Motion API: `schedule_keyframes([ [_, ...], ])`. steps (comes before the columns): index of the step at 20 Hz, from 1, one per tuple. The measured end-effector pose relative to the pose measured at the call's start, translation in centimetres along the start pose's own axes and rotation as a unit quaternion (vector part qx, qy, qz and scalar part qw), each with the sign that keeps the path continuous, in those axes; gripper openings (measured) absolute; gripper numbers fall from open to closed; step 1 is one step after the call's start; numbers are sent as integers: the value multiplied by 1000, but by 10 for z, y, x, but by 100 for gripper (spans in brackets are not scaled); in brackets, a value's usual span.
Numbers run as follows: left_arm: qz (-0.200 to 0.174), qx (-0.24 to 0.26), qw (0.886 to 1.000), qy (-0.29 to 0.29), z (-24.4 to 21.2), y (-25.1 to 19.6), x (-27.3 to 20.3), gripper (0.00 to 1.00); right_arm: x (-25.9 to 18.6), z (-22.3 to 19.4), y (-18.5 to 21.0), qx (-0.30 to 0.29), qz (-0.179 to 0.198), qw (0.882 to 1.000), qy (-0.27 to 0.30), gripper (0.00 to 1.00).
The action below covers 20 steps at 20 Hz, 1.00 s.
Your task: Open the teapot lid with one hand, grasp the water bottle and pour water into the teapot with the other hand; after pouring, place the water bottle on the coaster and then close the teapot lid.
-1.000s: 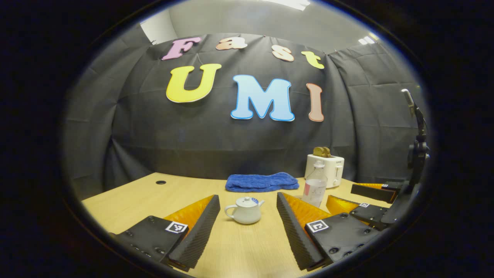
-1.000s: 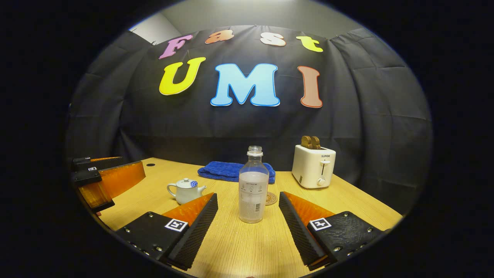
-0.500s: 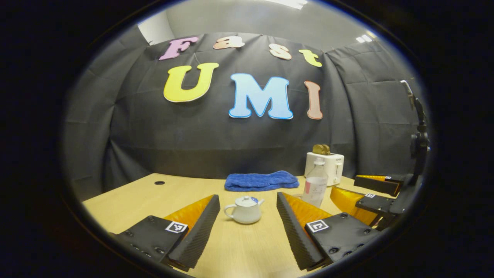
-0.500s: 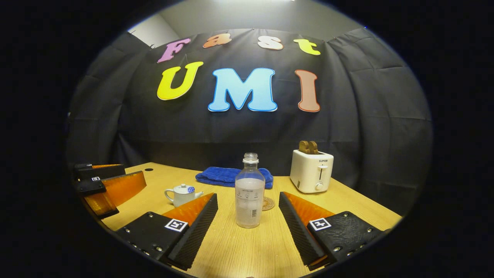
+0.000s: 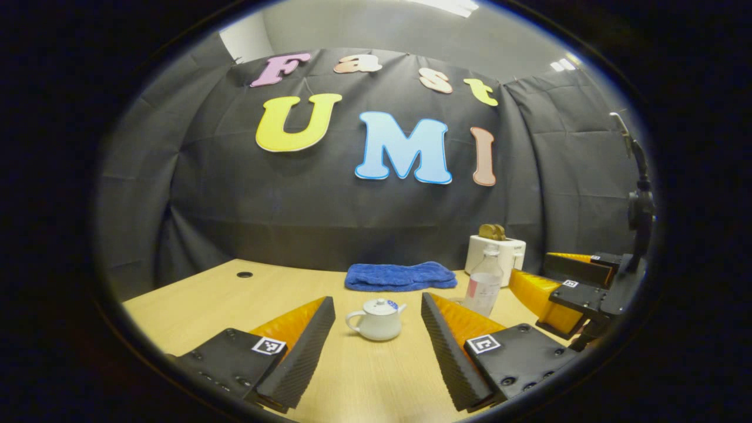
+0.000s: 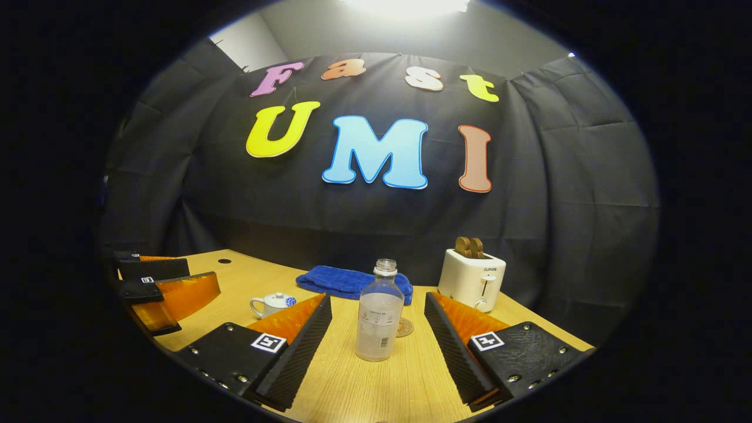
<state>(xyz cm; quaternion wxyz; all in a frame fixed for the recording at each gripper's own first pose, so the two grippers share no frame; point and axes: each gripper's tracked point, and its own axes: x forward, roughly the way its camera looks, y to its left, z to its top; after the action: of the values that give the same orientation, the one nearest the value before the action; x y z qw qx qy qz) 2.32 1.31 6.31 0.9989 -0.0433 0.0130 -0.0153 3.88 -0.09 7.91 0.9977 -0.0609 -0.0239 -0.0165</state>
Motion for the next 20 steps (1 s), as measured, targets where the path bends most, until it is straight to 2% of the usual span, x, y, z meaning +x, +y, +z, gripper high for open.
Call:
schedule_keyframes([
  [4,2,10,1000,-6,6,1,3,96,9,-9,-3,3,-1,1000,15,98],
  [10,-1,5,1000,11,-11,4,31,96,31,-29,-3,7,7,999,44,99],
  [17,-41,3,998,50,-46,-6,89,96,46,-45,4,26,22,997,71,99],
  [20,-55,7,996,68,-59,-9,114,96,59,-55,1,23,15,996,88,98],
])
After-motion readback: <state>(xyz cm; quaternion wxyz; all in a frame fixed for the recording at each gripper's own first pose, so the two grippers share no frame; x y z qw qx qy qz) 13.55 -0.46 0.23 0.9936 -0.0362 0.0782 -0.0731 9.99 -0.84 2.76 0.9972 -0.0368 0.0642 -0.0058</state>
